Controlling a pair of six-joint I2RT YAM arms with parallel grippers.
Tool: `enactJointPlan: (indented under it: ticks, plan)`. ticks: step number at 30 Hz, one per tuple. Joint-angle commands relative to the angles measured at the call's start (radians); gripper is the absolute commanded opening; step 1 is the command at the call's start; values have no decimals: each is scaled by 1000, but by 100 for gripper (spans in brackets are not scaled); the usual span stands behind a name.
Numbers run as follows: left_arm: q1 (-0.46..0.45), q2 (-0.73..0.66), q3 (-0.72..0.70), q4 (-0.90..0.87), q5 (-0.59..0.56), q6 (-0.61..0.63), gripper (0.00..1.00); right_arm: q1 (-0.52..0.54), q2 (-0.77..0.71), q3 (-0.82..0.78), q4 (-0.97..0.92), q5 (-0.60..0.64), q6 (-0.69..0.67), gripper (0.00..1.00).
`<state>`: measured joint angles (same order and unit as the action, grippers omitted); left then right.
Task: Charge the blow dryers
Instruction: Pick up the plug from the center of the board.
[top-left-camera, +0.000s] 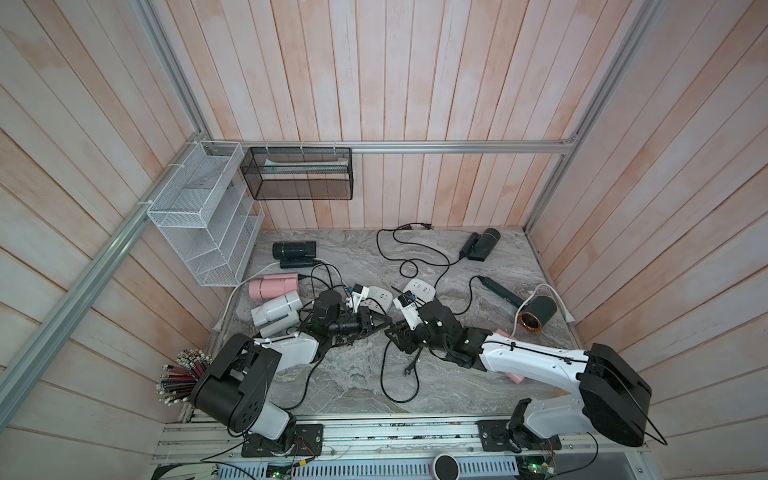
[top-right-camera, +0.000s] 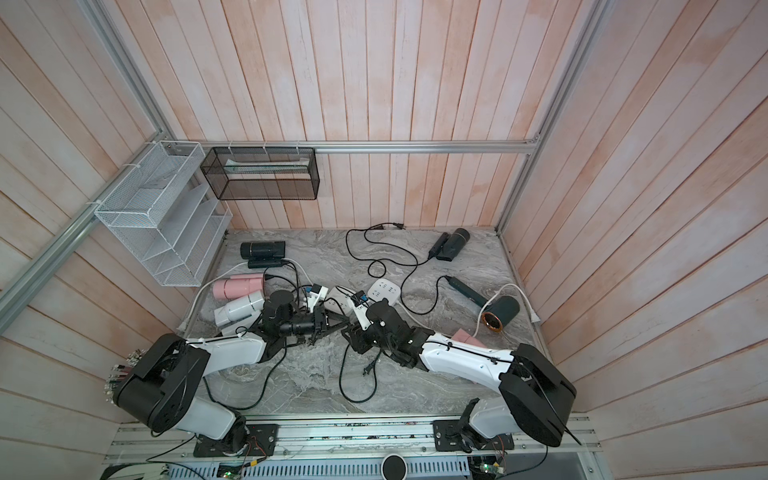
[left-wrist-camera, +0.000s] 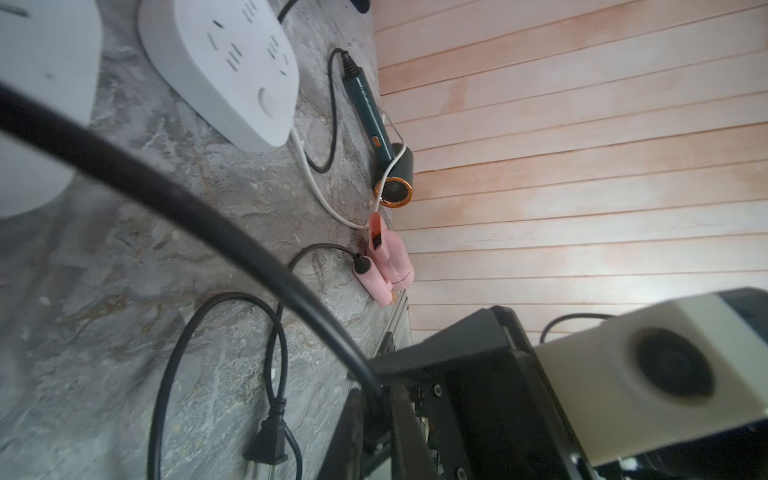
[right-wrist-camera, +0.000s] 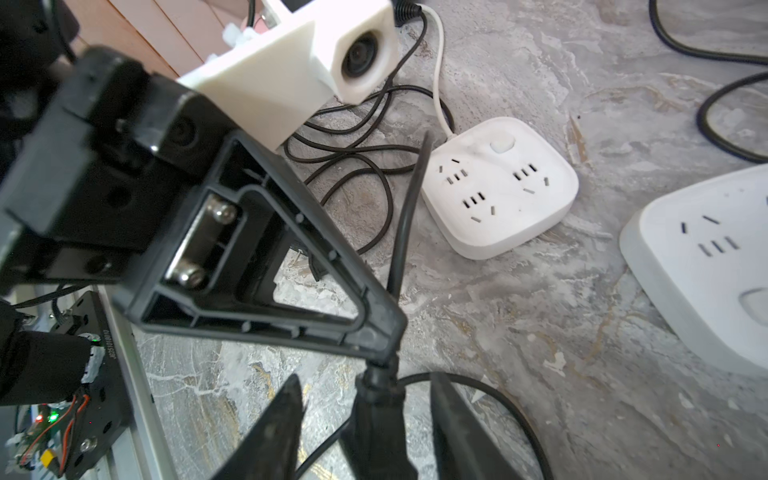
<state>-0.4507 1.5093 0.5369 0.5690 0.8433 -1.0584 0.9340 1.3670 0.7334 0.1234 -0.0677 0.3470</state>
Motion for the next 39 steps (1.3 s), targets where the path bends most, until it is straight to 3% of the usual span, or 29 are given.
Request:
enactJointPlan:
  ticks: [1,15,30,35,39]
  plan:
    - [-4,-44,28,-144,-121,15,10,-3,-43,-4,-61,79,23,58]
    - [-9,-109,-46,69,-154,-141,8,-120,-120,-87,149,-274,248,53]
    - [-14,-156,-16,69,-150,-168,8,-166,-69,-120,349,-400,360,45]
    - [-15,-167,-18,77,-153,-175,8,-166,-42,-108,344,-381,358,44]
    - [-16,-182,-10,50,-161,-155,8,-166,-47,-97,269,-296,335,45]
